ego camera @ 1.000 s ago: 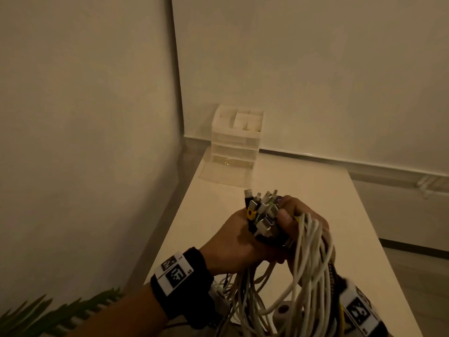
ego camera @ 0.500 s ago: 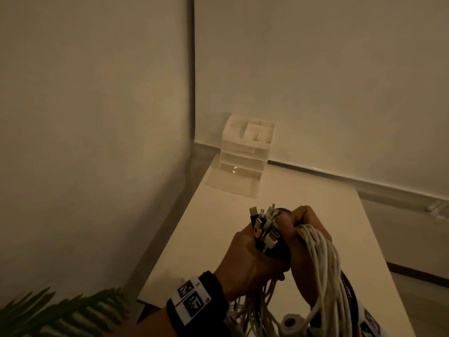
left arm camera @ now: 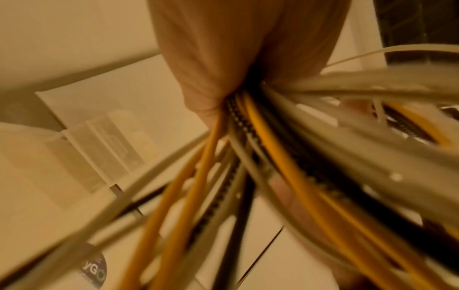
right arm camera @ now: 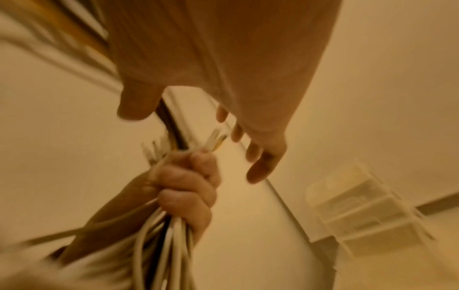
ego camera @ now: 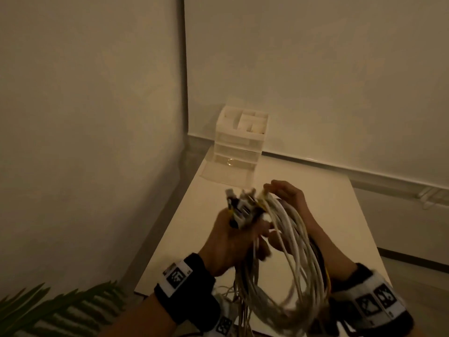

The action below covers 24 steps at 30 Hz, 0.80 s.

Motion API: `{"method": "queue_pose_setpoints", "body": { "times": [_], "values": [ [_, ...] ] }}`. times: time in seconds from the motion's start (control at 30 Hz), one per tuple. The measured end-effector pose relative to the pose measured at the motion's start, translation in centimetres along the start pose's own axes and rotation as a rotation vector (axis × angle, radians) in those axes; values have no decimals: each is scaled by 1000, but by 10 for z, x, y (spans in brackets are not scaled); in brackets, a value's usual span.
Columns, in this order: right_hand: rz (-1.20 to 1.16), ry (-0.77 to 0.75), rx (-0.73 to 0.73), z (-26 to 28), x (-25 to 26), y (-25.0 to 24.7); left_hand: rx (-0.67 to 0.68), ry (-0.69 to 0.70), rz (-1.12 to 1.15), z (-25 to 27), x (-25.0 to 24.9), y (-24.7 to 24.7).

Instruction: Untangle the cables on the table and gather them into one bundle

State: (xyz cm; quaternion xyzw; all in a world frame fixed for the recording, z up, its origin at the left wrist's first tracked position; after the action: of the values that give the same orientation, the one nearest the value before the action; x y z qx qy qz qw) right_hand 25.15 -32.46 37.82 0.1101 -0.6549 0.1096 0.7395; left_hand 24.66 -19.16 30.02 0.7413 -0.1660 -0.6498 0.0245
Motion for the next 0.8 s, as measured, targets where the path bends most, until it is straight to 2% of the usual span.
{"method": "queue_pose_setpoints", "body": {
  "times": [0.03, 0.1, 0.17, 0.23, 0.3, 0.4, 0.47, 0.57, 0.63, 0.67, 0.77, 0.8],
  "values": [
    [56, -19, 1, 3, -14, -3, -91, 11, 8, -4, -3, -9],
    [58, -50, 109, 9, -58, -18, -198, 14, 76, -12, -5, -21],
    [52, 91, 156, 5, -84, -19, -283, 38, 147, -21, -8, -24],
    [31, 133, 289, 3, -107, 2, -418, 27, 156, -30, -10, -22],
    [14, 138, 294, -2, -107, 22, -514, 13, 190, -35, -16, -15],
    [180, -42, 129, -14, -90, 32, -550, 22, 213, -40, -27, -9],
    [134, -125, 23, -21, -79, 38, -544, 41, 190, -42, -34, -7],
    [-53, -27, -20, -22, -78, 51, -519, 62, 122, -43, -39, -8],
    [-91, 103, -11, -22, -86, 53, -521, 83, 38, -44, -40, -10],
    [-87, 121, 12, -19, -86, 52, -533, 97, -8, -44, -41, -12],
    [-109, 33, 148, -11, -84, 41, -561, 159, -88, -41, -48, -18],
    [-185, 10, 182, -8, -85, 34, -572, 177, -100, -40, -49, -21]
  ]
}}
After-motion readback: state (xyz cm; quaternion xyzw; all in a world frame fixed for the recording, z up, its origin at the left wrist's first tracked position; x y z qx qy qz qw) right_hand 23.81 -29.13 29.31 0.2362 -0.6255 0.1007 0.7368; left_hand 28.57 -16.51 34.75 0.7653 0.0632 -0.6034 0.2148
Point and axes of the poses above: each hand's wrist, its own z-axis away from the middle knuckle, its own y-axis out of the palm, x = y × z, the point moved 3 cm from there along -z, towards the middle knuckle, and after that the axes turned 4 degrees about y, right-handed, at the moved point
